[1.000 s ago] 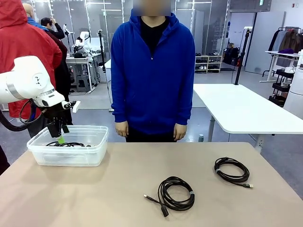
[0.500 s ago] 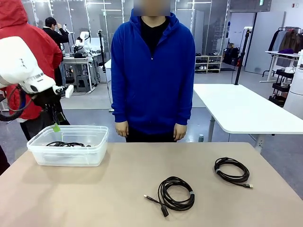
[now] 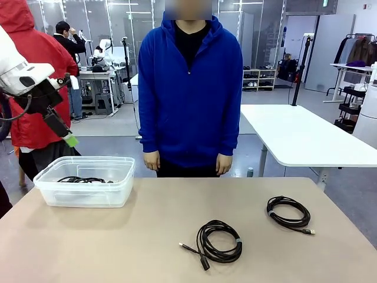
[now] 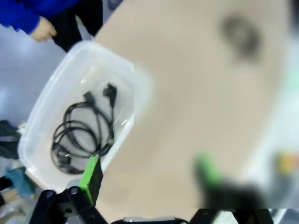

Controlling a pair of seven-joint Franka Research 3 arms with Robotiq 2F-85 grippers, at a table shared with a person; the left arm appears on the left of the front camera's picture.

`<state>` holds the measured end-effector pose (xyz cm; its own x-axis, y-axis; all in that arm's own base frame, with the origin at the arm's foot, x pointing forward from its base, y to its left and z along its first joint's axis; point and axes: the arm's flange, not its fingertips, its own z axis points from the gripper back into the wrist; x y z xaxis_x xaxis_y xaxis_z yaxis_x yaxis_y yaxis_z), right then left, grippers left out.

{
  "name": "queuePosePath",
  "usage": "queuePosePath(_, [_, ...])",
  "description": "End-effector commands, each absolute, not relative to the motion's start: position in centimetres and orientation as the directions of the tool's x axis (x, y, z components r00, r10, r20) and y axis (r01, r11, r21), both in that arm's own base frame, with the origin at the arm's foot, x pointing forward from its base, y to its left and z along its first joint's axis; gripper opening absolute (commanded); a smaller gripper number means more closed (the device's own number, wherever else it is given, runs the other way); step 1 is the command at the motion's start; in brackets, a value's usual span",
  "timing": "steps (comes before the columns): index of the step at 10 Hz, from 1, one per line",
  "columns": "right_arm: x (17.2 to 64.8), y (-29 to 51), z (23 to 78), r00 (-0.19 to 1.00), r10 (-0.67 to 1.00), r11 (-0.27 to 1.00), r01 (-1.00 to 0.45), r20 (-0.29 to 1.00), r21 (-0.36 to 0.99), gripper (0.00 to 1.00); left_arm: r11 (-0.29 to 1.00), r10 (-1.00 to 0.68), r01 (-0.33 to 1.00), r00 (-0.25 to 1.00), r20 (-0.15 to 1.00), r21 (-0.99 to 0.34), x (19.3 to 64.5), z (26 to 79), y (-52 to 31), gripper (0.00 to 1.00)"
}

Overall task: Organize and store the cables.
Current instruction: Place the USB Extension Cable into the Organizing box.

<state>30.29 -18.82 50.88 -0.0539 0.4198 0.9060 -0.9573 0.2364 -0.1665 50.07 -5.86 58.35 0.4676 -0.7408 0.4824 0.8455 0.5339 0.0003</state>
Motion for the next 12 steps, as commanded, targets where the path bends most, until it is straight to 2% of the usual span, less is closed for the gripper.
queuePosePath(1, [29.8, -19.9, 53.0, 0.11, 0.445, 0.271, -0.963, 0.889, -0.017, 1.0, 0.609, -0.605, 0.793, 0.452, 0.655, 0.015, 46.0, 56.9, -9.3, 1.0])
queuePosePath(2, [29.0, -20.9, 53.5, 0.288, 0.485, 0.38, -0.92, 0.826, 0.097, 1.0, 0.625, -0.561, 0.781, 0.431, 0.707, 0.02, 44.1, 56.7, -10.8, 1.0])
queuePosePath(5, [26.2, -24.0, 54.0, 0.531, 0.467, 0.586, -0.784, 0.707, 0.202, 1.0, 0.57, -0.503, 0.822, 0.354, 0.788, -0.005, 41.1, 55.4, -14.1, 1.0])
queuePosePath(6, [24.7, -25.2, 53.4, 0.635, 0.468, 0.689, -0.698, 0.615, 0.196, 1.0, 0.557, -0.556, 0.829, 0.33, 0.763, 0.048, 41.6, 54.3, -14.6, 1.0])
queuePosePath(7, [24.3, -25.6, 52.6, 0.631, 0.464, 0.696, -0.694, 0.622, 0.185, 1.0, 0.455, -0.577, 0.888, 0.236, 0.782, 0.067, 42.1, 55.1, -13.9, 1.0])
queuePosePath(8, [26.0, -25.6, 53.7, 0.523, 0.493, 0.607, -0.779, 0.695, 0.156, 1.0, 0.587, -0.534, 0.81, 0.385, 0.753, 0.002, 40.8, 56.0, -15.1, 1.0])
queuePosePath(12, [26.0, -25.6, 53.7, 0.523, 0.493, 0.607, -0.779, 0.695, 0.156, 1.0, 0.562, -0.544, 0.827, 0.362, 0.757, 0.007, 40.9, 55.6, -15.1, 1.0])
